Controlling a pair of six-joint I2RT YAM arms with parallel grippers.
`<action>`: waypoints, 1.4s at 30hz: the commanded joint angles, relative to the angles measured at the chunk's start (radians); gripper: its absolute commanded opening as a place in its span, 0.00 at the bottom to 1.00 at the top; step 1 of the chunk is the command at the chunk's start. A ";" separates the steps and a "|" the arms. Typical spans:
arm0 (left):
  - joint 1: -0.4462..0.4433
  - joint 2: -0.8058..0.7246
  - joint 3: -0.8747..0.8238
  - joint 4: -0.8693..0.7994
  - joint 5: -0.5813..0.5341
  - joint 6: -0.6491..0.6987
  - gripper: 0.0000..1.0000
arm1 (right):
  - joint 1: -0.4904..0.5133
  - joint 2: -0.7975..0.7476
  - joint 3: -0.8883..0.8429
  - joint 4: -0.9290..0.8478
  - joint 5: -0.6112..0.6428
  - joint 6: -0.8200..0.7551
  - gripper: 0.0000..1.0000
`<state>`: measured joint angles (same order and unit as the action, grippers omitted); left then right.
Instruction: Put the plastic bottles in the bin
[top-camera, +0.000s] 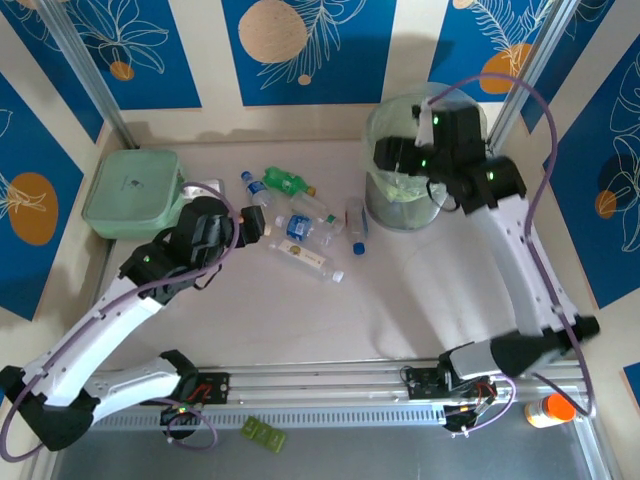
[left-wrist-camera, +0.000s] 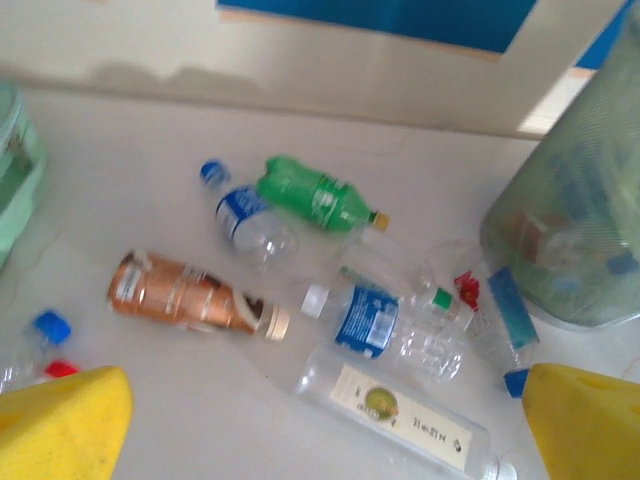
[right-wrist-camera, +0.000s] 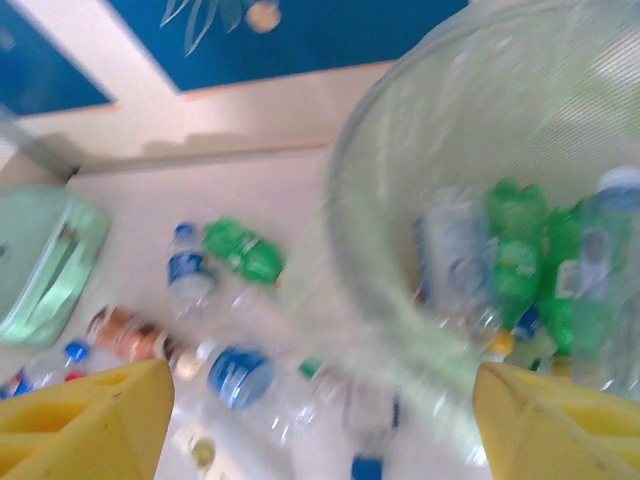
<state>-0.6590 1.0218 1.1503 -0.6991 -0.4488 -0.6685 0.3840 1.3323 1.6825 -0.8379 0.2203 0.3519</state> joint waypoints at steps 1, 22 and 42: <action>0.078 0.047 0.025 -0.172 0.086 -0.195 0.99 | 0.078 -0.104 -0.167 0.065 0.090 0.047 0.77; 0.052 0.634 0.079 0.072 0.312 -0.656 0.98 | 0.268 -0.564 -0.524 -0.066 0.191 0.131 0.76; 0.042 0.830 0.116 0.138 0.324 -0.722 0.86 | 0.268 -0.587 -0.540 -0.096 0.196 0.088 0.76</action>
<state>-0.6064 1.8282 1.2465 -0.5610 -0.1452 -1.3613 0.6472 0.7498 1.1496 -0.9298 0.4011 0.4564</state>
